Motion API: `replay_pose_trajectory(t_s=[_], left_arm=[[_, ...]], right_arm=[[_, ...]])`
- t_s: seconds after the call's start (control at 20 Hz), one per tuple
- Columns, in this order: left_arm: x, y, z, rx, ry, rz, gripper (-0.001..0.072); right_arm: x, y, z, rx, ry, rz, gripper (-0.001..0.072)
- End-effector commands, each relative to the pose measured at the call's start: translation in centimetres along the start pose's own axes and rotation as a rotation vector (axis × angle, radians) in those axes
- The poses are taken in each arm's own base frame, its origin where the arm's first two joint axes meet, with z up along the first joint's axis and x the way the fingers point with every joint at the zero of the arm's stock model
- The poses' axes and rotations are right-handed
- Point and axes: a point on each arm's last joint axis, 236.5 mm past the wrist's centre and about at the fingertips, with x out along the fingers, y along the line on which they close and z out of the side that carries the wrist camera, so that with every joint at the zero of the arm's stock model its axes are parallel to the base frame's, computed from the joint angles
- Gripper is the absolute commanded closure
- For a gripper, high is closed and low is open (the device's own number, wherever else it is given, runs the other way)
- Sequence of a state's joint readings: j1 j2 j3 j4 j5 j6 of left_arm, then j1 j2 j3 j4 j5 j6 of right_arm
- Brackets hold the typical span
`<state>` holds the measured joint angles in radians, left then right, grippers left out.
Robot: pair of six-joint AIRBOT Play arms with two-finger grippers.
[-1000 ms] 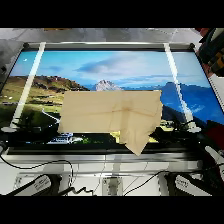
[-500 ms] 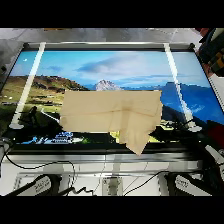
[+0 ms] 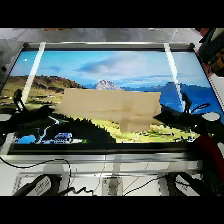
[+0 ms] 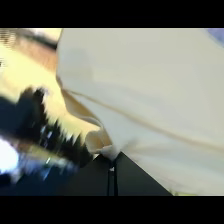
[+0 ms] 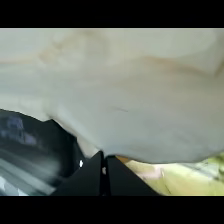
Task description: Fold the clothes and pants, and hang the long-sleeved shirts on hangers.
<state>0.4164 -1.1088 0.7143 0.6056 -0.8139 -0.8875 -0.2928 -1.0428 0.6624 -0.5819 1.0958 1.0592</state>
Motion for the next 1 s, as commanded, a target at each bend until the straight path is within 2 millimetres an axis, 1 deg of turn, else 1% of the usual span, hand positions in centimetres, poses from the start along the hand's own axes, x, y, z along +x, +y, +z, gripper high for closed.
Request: replay_pose_trajectory(t_s=[0.0, 0.1, 0.2, 0.25, 0.35, 0.5, 0.6, 0.65, 0.7, 0.75, 0.8, 0.9, 0.95], left_arm=[[-0.6, -2.2, 5.2, -0.046, -0.185, -0.026, 0.0687], [0.5, -1.6, 6.9, -0.061, -0.271, 0.034, 0.0687], [2.0, -1.2, 8.5, -0.109, -0.347, 0.079, 0.0687], [3.2, -1.4, 9.0, -0.102, -0.354, 0.093, 0.0687], [6.3, -2.1, 9.6, -0.085, -0.327, 0.089, 0.0687], [11.2, -2.4, 10.5, -0.073, -0.274, 0.073, 0.0687], [13.5, -2.2, 10.5, -0.074, -0.237, 0.057, 0.0679], [14.3, -2.3, 10.1, -0.075, -0.209, 0.040, 0.0524], [14.6, -2.4, 9.7, -0.071, -0.189, 0.030, 0.0123], [14.7, -2.6, 9.4, -0.059, -0.176, 0.023, 0.0000], [14.5, -2.8, 8.9, -0.024, -0.151, 0.013, -0.0008], [13.8, -2.6, 8.5, 0.028, -0.112, 0.008, -0.0004], [13.3, -2.3, 8.4, 0.024, -0.099, 0.003, -0.0003]], right_arm=[[-1.1, 3.3, 6.5, -0.013, -0.239, -0.012, 0.0701], [-0.5, 4.0, 10.8, -0.022, -0.405, -0.061, 0.0701], [-0.2, 3.6, 14.4, 0.042, -0.537, -0.092, 0.0702], [0.2, 3.0, 15.9, 0.072, -0.572, -0.105, 0.0702], [1.7, 1.5, 18.0, 0.121, -0.580, -0.122, 0.0701], [5.0, -0.8, 20.7, 0.148, -0.558, -0.148, 0.0701], [7.1, -2.5, 21.7, 0.164, -0.539, -0.167, 0.0699], [8.0, -3.2, 21.7, 0.171, -0.526, -0.174, 0.0673], [8.6, -3.9, 21.6, 0.179, -0.514, -0.182, 0.0455], [8.9, -4.2, 21.4, 0.182, -0.506, -0.186, 0.0230], [9.0, -4.2, 21.1, 0.174, -0.493, -0.189, 0.0187], [9.3, -4.0, 20.3, 0.126, -0.445, -0.200, 0.0187], [9.6, -3.8, 19.7, 0.108, -0.408, -0.199, 0.0187]])
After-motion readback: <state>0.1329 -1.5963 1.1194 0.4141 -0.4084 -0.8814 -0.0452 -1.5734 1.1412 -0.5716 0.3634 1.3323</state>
